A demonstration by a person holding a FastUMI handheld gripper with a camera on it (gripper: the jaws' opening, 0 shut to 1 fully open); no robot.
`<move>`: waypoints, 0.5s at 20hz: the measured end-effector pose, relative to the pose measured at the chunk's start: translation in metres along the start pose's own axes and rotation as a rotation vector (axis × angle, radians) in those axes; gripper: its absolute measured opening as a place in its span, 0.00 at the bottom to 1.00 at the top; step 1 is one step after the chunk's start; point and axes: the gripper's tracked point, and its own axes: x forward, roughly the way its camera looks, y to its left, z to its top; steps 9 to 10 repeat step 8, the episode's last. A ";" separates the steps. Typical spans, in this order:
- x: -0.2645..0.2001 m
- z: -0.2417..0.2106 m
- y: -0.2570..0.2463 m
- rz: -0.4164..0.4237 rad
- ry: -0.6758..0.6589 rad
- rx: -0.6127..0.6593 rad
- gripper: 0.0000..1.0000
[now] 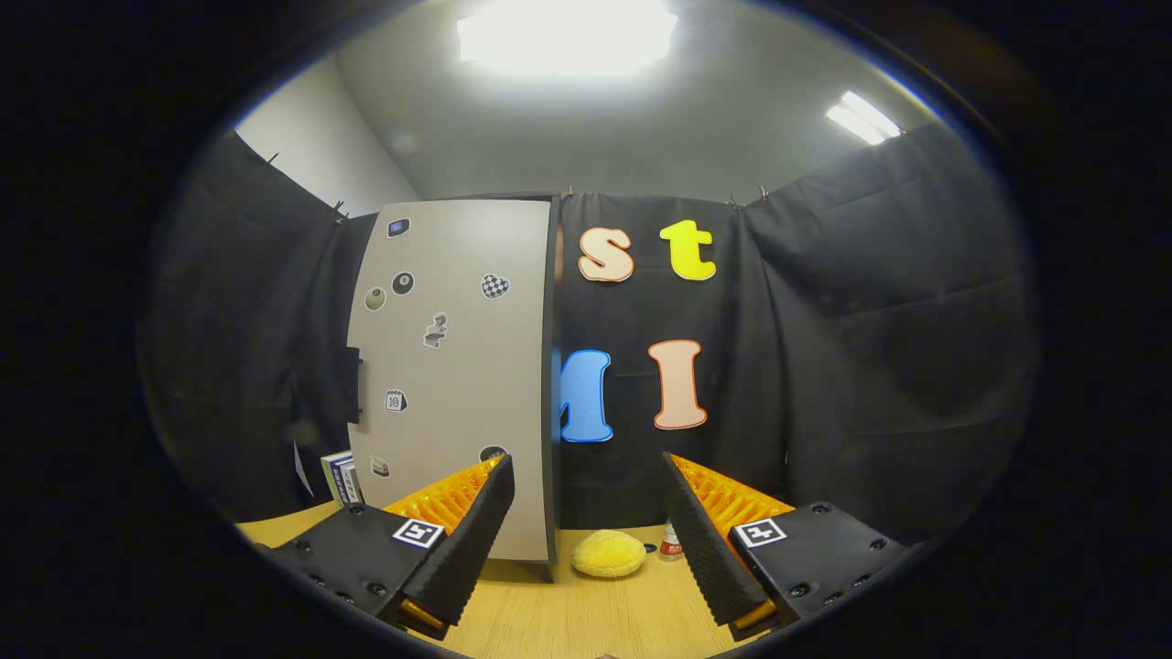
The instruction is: Open the shoe cabinet door, grab the shoes and put them into the shoe cabinet, then close the shoe cabinet door.
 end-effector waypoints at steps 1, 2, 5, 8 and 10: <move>0.002 0.001 -0.001 -0.003 -0.001 0.004 0.99; 0.003 0.000 0.000 -0.004 -0.004 0.008 0.99; 0.005 0.004 -0.002 -0.011 -0.022 0.016 0.99; 0.008 0.005 -0.001 -0.008 -0.031 0.041 0.99; 0.008 0.005 -0.001 -0.008 -0.031 0.041 0.99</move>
